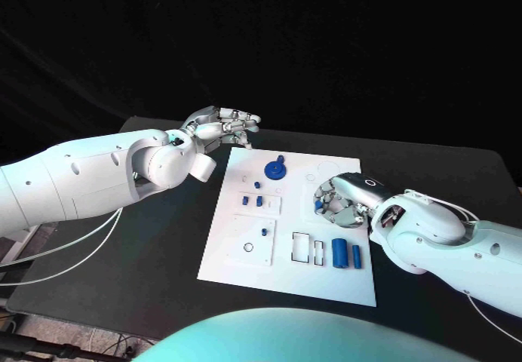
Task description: Assemble the parts on the task board
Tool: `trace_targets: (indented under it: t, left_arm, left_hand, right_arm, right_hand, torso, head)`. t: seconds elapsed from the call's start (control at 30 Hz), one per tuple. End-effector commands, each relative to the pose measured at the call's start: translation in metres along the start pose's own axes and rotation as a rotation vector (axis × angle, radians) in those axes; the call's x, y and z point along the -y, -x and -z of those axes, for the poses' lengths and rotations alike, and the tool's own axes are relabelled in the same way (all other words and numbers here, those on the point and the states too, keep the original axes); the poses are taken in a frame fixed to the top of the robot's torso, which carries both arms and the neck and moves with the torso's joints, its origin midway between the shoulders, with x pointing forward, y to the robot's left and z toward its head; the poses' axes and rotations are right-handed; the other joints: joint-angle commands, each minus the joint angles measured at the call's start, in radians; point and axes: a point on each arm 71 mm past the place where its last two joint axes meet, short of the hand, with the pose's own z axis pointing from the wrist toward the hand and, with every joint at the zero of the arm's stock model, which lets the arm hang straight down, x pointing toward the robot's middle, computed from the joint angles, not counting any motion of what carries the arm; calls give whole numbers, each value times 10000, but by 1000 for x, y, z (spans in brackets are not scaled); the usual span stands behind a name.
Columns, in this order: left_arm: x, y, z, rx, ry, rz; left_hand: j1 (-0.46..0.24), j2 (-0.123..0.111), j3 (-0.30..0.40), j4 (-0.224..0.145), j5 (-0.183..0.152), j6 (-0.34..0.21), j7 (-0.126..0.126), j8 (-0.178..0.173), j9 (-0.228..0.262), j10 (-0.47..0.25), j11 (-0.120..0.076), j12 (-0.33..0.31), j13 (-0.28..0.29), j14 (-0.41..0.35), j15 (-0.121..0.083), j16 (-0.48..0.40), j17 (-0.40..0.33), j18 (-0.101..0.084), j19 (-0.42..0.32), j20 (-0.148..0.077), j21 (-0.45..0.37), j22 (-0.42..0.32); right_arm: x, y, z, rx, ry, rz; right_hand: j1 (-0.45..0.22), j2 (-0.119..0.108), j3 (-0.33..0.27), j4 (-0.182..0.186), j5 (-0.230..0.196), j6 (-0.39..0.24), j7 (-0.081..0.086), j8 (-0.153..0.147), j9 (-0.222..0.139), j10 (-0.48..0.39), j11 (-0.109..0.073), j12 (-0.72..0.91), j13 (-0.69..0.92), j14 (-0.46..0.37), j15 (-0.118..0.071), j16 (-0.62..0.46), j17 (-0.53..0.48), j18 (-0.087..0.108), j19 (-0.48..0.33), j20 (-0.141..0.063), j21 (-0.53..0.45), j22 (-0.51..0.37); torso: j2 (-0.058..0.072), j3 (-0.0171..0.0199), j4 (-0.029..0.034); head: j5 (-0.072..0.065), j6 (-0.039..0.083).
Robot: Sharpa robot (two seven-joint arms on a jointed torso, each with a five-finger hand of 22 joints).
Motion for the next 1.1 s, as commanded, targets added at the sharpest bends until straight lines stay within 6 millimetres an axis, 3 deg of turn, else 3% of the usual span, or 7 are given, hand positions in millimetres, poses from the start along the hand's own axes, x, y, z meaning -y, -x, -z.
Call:
trace_targets:
  t: [0.03,0.5,0.7,0.83,1.1]
  left_arm:
    - [1,-2,0,-194,-28,116]
    - [0,0,0,-196,8,116]
    - [0,-1,-1,-223,7,124]
    - [0,-2,-2,-245,6,131]
    - [-1,-4,-4,-301,6,147]
  left_hand:
    - [11,59,-58,28,1,-95,3,-49,-11,-58,0,40,15,-7,26,-35,-16,119,36,31,-42,-9]
    - [16,63,-61,29,2,-99,3,-51,-12,-65,1,42,15,-4,26,-33,-17,120,44,30,-46,-12]
    - [16,63,-61,29,2,-99,3,-51,-12,-65,1,42,15,-4,26,-33,-17,120,44,30,-46,-12]
    - [16,66,-69,35,1,-109,6,-56,-16,-86,4,40,14,-3,27,-31,-18,121,55,30,-54,-17]
    - [16,66,-69,35,1,-109,6,-56,-16,-86,4,40,14,-3,27,-31,-18,121,55,30,-54,-17]
  right_arm:
    - [0,6,2,568,-85,-351]
    - [-11,22,13,800,51,-1230]
    - [-39,22,10,761,797,-1561]
    - [-56,17,5,668,1242,-1711]
    - [-97,-7,-6,248,2260,-2169]
  right_hand:
    - [23,113,0,59,42,60,6,44,66,66,7,5,15,156,-81,51,15,-118,236,-71,50,1837]
    - [-11,132,-7,90,60,81,-8,71,86,88,0,-7,18,157,-89,58,20,-118,236,-81,48,1839]
    - [-13,133,-7,92,69,82,-10,75,89,88,-2,-12,18,154,-91,50,5,-117,234,-83,43,1837]
    - [-13,134,-7,91,72,81,-10,75,90,88,-3,-13,18,152,-91,43,-8,-114,228,-83,32,1831]
    - [5,139,5,78,100,69,-10,79,97,80,-7,-30,15,148,-97,36,-22,-108,216,-89,6,1820]
  torso:
    - [-13,-2,-8]
    - [-13,3,-22]
    - [-10,13,-21]
    - [-7,-3,9]
    - [4,2,11]
  head:
    - [-6,2]
    - [1,2]
    - [62,2]
    - [113,2]
    - [309,2]
